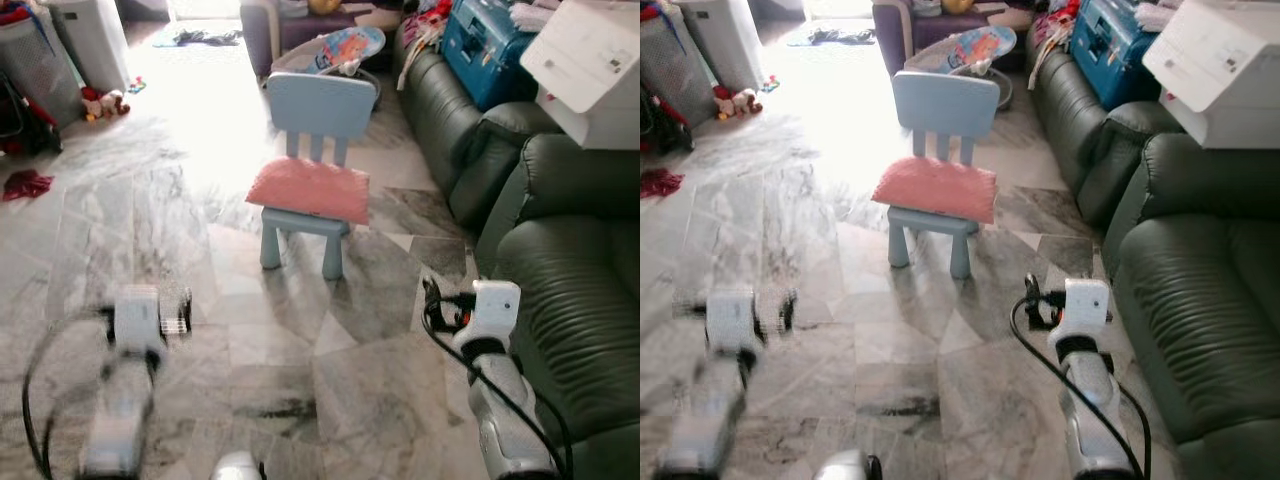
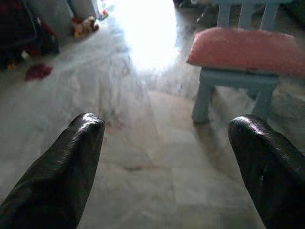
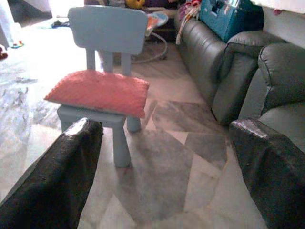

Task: Move the pillow to the sofa

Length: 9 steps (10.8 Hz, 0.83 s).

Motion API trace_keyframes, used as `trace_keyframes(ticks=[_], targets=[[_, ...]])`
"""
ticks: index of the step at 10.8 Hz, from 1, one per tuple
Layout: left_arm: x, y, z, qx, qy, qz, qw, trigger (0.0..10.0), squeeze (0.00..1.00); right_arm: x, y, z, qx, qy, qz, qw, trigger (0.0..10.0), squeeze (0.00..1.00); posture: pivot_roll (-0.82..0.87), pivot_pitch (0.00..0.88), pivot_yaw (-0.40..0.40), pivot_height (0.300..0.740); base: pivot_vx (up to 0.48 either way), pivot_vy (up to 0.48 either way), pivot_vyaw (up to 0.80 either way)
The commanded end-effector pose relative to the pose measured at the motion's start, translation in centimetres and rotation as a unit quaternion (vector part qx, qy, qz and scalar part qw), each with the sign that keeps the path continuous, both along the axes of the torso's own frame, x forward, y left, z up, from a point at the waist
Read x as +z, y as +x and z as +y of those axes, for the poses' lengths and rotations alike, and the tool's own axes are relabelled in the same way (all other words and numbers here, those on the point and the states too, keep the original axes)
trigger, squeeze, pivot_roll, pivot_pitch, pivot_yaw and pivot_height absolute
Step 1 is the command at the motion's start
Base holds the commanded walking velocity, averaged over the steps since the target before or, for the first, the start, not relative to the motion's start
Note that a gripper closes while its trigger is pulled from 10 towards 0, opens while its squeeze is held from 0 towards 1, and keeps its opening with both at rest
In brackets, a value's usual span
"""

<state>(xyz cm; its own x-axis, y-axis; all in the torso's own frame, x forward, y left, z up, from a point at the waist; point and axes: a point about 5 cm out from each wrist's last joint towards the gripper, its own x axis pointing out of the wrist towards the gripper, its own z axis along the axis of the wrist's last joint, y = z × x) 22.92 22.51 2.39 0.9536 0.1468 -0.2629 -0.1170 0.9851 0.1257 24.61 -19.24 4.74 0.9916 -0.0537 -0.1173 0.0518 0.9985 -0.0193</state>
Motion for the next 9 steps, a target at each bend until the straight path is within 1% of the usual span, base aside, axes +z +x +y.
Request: trace_keyframes(ticks=[1,2,3,5,7,8,9], targets=[[0.7,0.1,-0.3,-0.002,0.003,-0.014,1.0,10.0,0.0,0.5,0.1,0.0,-0.003,0.003,-0.008,1.0,10.0,0.0,0.04,0.0,-0.044,0.74,0.0,0.0,0.0],[0.8,-0.3,-0.5,-0.001,0.005,-0.012,1.0,10.0,0.0,0.4,0.0,-0.1,-0.004,0.003,-0.005,1.0,10.0,0.0,0.04,0.0,-0.046,0.74,0.0,0.0,0.0],[0.9,-0.4,-0.4,0.001,0.004,-0.011,1.0,10.0,0.0,0.3,0.0,-0.1,-0.001,0.002,-0.003,1.0,10.0,0.0,0.04,0.0,-0.046,0.74,0.0,0.0,0.0],[1.0,0.2,-0.1,-0.003,0.004,-0.011,1.0,10.0,0.0,0.2,0.3,-0.3,0.002,-0.005,-0.002,1.0,10.0,0.0,0.04,0.0,-0.04,0.74,0.0,0.0,0.0],[1.6,1.0,-0.4,-0.022,-0.001,-0.021,1.0,10.0,0.0,0.3,0.3,-0.2,0.0,-0.003,-0.004,1.0,10.0,0.0,0.03,0.0,-0.028,0.74,0.0,0.0,0.0],[1.7,1.3,-0.6,-0.029,-0.005,-0.022,0.999,10.0,0.0,0.2,0.3,-0.2,0.0,0.001,-0.003,1.0,10.0,0.0,0.02,0.0,-0.025,0.74,0.277,0.0,0.0],[1.6,1.2,-1.1,-0.04,-0.006,-0.019,0.999,10.0,0.0,0.1,0.3,-0.2,0.001,0.001,-0.002,1.0,10.0,0.0,0.02,0.0,-0.024,0.74,0.368,0.0,0.0]])
